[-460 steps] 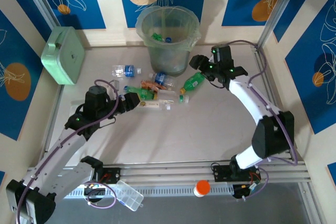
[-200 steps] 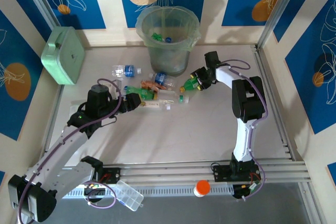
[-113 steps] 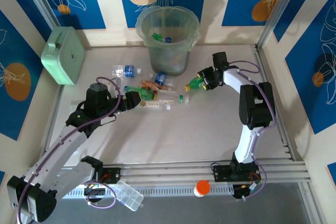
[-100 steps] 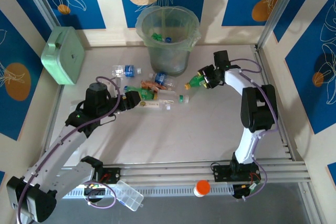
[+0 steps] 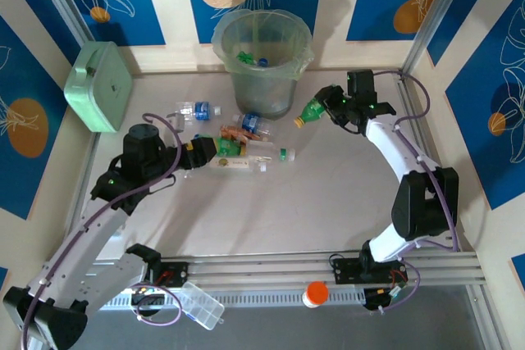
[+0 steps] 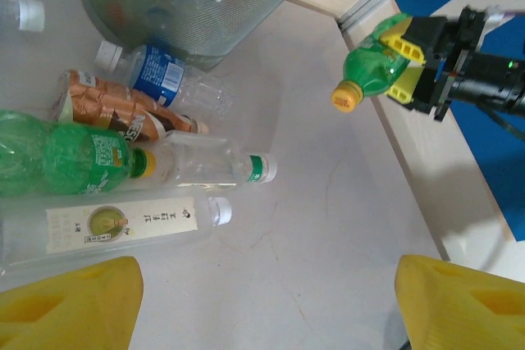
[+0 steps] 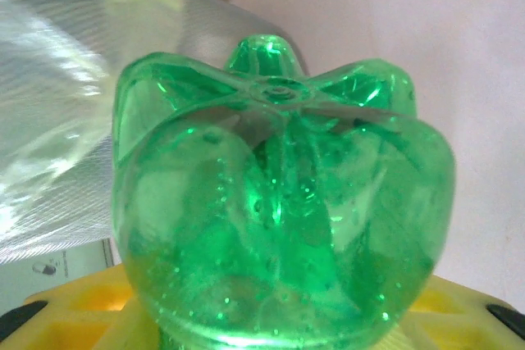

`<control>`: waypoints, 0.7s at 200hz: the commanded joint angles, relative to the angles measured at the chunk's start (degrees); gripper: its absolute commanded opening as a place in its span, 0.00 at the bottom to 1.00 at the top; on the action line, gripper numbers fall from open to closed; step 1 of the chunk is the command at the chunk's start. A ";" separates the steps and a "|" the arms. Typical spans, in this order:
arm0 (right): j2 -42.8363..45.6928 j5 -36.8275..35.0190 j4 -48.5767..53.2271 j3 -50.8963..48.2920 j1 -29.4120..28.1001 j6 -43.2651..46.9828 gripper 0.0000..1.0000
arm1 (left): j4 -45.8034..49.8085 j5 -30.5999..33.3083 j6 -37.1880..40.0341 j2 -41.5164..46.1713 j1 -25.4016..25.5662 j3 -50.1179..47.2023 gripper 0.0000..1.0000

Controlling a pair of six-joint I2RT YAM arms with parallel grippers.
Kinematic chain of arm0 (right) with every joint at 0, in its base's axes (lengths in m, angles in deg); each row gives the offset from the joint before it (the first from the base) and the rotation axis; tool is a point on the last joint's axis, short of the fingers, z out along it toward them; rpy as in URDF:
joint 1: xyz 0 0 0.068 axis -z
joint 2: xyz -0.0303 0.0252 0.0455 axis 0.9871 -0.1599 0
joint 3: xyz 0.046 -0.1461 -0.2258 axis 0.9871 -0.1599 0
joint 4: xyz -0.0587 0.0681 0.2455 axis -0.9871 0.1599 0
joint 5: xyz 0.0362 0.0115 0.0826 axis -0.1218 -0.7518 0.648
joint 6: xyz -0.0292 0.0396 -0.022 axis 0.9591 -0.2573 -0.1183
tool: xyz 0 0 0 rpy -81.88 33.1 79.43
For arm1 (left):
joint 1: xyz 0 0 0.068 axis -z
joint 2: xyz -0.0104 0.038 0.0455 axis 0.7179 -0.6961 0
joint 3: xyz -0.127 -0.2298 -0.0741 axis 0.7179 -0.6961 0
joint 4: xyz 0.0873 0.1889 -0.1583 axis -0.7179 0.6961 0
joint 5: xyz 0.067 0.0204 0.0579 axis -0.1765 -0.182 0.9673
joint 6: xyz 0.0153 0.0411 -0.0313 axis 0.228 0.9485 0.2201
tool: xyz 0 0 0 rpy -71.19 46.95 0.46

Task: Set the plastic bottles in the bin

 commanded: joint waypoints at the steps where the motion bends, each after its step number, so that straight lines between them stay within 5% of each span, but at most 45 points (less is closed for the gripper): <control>1: 1.89 -0.35 -0.27 6.67 -1.05 7.57 0.50 | 2.50 -1.35 3.24 -0.29 -0.90 3.38 0.80; 65: -11.92 4.75 4.96 36.20 -3.46 13.42 0.49 | 4.09 -1.57 4.50 -1.21 -0.90 5.41 0.80; 140: -48.00 8.55 19.26 92.01 -5.35 13.70 0.50 | 3.07 -2.18 4.34 -3.93 -0.90 5.59 0.80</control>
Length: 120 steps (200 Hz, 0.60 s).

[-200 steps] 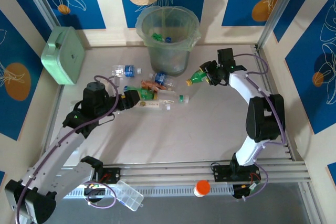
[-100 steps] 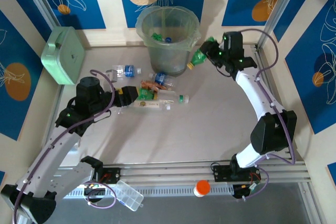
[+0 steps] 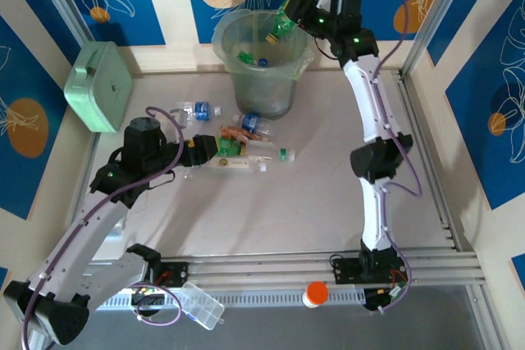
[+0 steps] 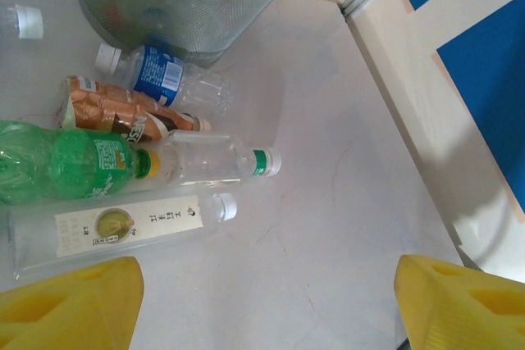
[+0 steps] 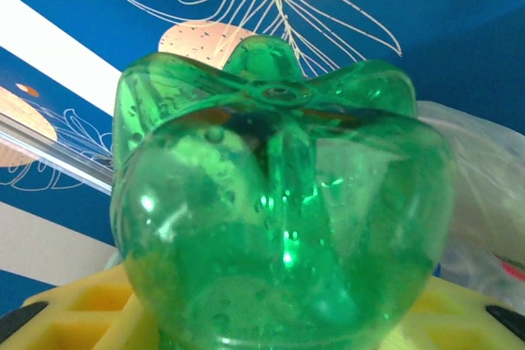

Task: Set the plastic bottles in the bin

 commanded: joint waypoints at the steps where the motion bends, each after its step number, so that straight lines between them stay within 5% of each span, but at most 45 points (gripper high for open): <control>1: -7.68 2.27 4.85 11.04 -0.18 -0.31 0.50 | -0.53 -1.56 0.98 -0.79 -0.86 1.90 0.80; 41: -7.33 -4.01 -4.15 3.73 -3.15 4.37 0.51 | -0.87 -1.34 0.97 -1.23 -0.86 1.45 0.80; 120: -11.35 -14.80 -3.06 4.96 -5.28 9.03 0.55 | -1.09 -1.30 1.49 -2.18 -0.86 1.80 0.80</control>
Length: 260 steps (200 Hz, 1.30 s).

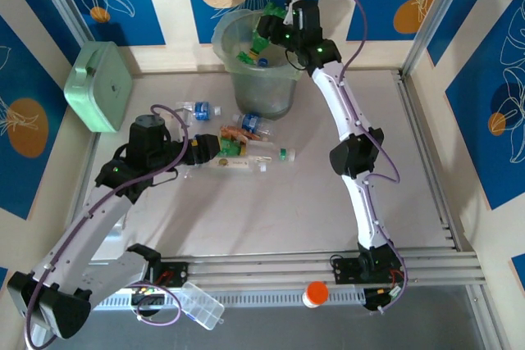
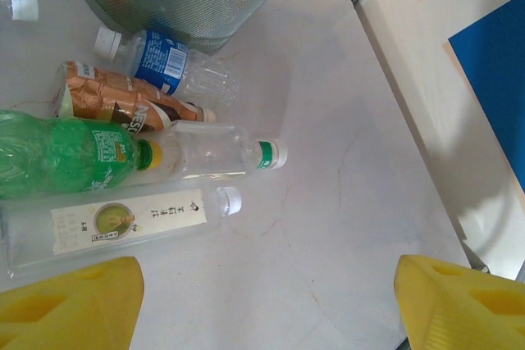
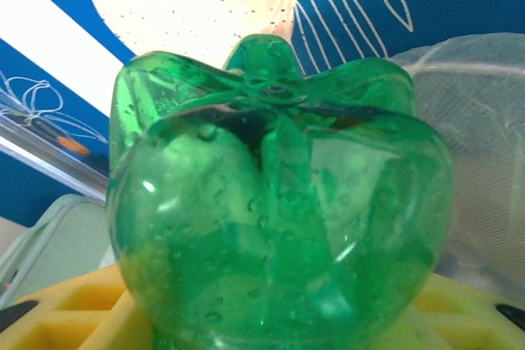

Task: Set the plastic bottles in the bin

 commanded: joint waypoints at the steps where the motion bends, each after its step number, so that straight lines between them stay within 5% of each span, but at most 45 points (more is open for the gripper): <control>1: -1.47 -4.63 -0.98 1.03 1.21 1.55 0.55 | -0.56 -0.83 1.54 -0.01 -0.84 1.80 0.80; 24: -2.02 -4.56 -1.08 1.15 0.92 2.53 0.58 | -0.10 -0.37 1.93 -0.01 -0.84 1.80 0.80; 46: -2.28 -5.22 -1.67 1.18 0.17 4.40 0.82 | -0.08 0.31 2.20 -0.16 -0.84 1.71 0.80; 64: -2.20 -5.02 -2.07 1.47 0.02 4.77 0.90 | -0.06 0.27 2.39 -0.65 -0.79 1.88 0.80; 206: 9.42 -4.76 -0.02 0.98 -0.17 8.62 0.89 | 4.56 5.75 2.73 1.02 -0.84 4.83 0.81; 260: 18.61 -11.34 4.93 -3.38 -2.86 15.95 0.99 | 7.97 9.73 1.69 3.92 -0.84 4.61 0.84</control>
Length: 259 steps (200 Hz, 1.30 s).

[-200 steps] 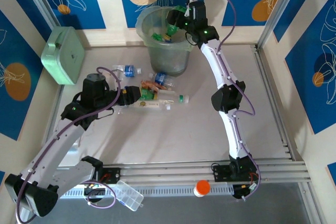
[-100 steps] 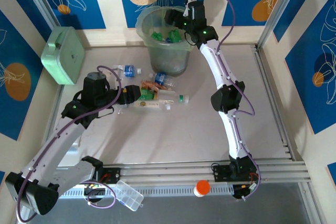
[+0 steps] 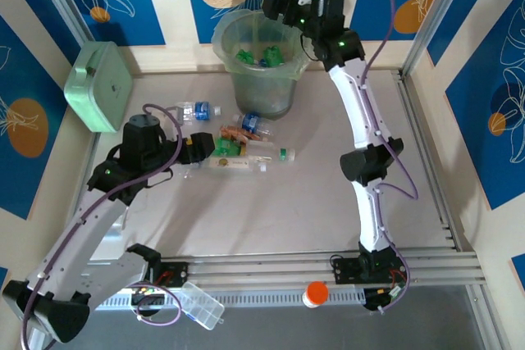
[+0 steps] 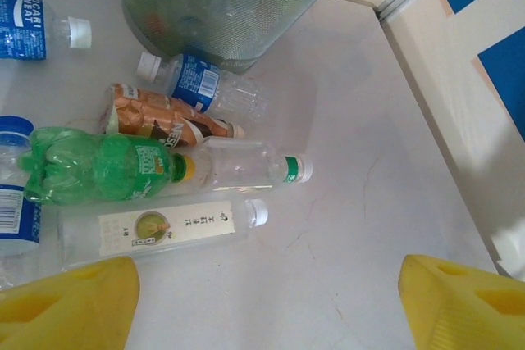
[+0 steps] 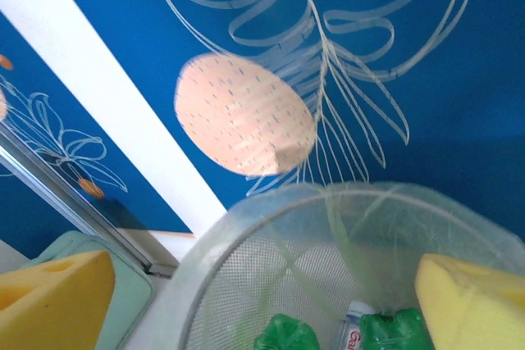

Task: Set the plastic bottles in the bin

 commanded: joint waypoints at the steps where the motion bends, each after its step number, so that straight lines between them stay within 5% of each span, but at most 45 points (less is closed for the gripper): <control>1: 5.40 -5.89 3.25 -1.94 -2.17 5.97 0.99 | 2.97 3.56 0.22 1.81 -0.84 1.70 0.84; 48: 19.13 -13.56 7.32 -17.89 -6.04 6.91 0.99 | 9.19 15.59 -7.91 -0.08 -0.84 3.50 0.89; 72: 31.30 -16.89 0.89 -40.14 -8.75 3.55 0.99 | 10.87 19.71 -14.51 -2.27 -0.88 4.93 1.00; 135: 55.73 -17.68 -13.70 -86.43 -11.28 -13.17 0.98 | 19.87 30.74 -34.19 -13.29 -1.59 12.63 0.99; 204: 67.66 -16.85 -17.75 -104.54 -14.63 -15.67 0.97 | 16.38 29.88 -51.45 -28.41 -7.51 19.08 0.99; 259: 77.26 -17.32 -15.95 -111.11 -14.76 -12.03 0.97 | 9.76 27.48 -51.04 -46.29 -11.92 31.83 0.99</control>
